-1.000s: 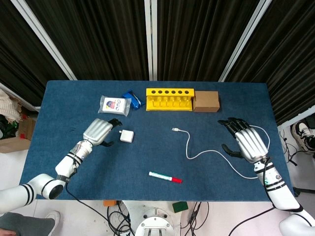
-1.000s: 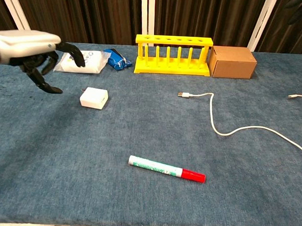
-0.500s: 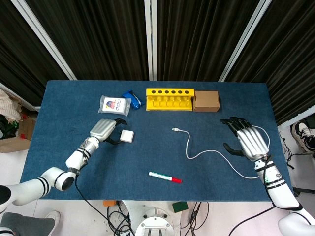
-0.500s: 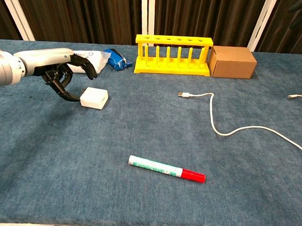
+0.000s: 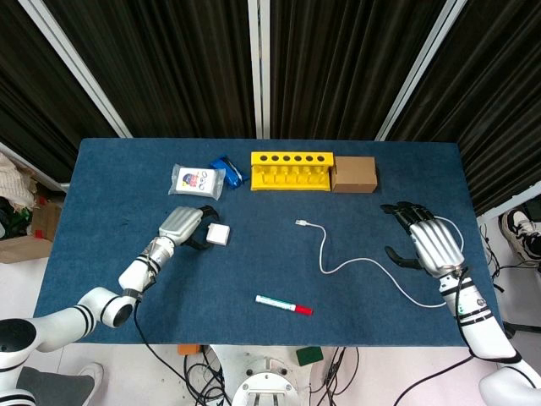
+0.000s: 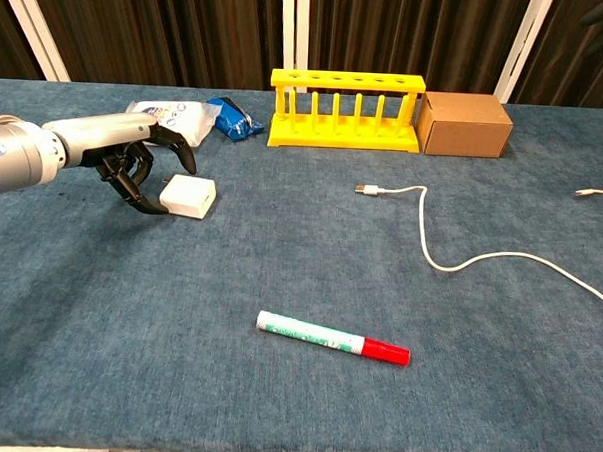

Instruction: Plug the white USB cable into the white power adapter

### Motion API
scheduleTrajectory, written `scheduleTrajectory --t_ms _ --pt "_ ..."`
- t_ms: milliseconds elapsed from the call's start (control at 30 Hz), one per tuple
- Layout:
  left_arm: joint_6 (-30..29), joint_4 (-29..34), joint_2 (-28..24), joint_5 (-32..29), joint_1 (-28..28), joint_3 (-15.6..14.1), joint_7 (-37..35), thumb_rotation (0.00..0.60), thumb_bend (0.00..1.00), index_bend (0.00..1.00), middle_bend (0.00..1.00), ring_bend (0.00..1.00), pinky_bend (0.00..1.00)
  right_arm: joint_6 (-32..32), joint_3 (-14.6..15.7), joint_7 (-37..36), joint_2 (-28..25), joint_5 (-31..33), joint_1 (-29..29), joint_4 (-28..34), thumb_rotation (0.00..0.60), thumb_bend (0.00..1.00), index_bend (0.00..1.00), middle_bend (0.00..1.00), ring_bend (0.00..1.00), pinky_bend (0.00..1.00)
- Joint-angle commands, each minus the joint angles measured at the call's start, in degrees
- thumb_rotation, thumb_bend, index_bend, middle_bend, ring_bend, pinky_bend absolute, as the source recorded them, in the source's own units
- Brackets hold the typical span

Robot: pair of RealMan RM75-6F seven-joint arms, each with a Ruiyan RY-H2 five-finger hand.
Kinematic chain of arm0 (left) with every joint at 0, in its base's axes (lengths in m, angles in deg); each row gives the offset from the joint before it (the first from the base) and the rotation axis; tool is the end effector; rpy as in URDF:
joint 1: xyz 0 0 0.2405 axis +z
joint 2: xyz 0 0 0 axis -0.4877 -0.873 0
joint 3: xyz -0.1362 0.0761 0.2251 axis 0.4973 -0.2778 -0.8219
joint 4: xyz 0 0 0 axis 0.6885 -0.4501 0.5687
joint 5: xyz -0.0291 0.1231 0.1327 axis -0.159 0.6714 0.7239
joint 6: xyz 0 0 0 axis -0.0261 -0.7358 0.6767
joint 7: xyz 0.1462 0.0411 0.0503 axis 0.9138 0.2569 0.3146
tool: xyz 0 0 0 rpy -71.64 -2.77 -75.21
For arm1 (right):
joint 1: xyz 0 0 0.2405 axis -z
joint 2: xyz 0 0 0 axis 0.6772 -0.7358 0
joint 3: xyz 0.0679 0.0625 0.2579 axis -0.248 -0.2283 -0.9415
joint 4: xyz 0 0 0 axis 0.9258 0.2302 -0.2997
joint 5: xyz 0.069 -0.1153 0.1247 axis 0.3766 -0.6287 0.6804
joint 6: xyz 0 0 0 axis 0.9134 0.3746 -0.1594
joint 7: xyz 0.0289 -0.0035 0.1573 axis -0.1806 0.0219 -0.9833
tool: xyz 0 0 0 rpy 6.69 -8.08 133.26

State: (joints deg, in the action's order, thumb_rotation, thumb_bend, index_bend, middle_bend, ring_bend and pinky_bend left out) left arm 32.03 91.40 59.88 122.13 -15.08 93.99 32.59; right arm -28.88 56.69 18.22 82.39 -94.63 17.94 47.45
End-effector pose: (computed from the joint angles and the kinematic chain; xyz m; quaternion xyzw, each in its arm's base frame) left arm -0.2069 0.3932 -0.0280 -0.7236 -0.4797 -0.3556 0.3462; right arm -0.2170 -0.2908 0.1582 0.6633 -0.4025 0.4593 0.4324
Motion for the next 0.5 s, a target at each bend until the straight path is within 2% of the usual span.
scheduleTrajectory --t_ms 33,333,500 --pt "-0.04 -0.24 0.21 -0.10 -0.02 -0.01 0.16 0.600 0.16 0.34 0.25 0.68 0.82 -0.24 -0.06 -0.61 -0.15 -0.17 0.27 0.01 0.600 0.33 0.22 0.28 0.13 0.21" --pt "0.83 -0.49 0.76 -0.87 -0.21 0.16 -0.37 0.600 0.18 0.39 0.27 0.68 0.82 -0.87 -0.12 -3.35 -0.66 -0.79 1.18 -0.21 0.600 0.33 0.22 0.28 0.13 0.21" --pt "-0.07 -0.48 1.62 -1.85 0.20 1.07 -1.34 0.600 0.22 0.46 0.34 0.69 0.84 -1.06 -0.20 -3.75 -0.71 -1.09 1.45 -0.43 0.600 0.33 0.22 0.28 0.13 0.21"
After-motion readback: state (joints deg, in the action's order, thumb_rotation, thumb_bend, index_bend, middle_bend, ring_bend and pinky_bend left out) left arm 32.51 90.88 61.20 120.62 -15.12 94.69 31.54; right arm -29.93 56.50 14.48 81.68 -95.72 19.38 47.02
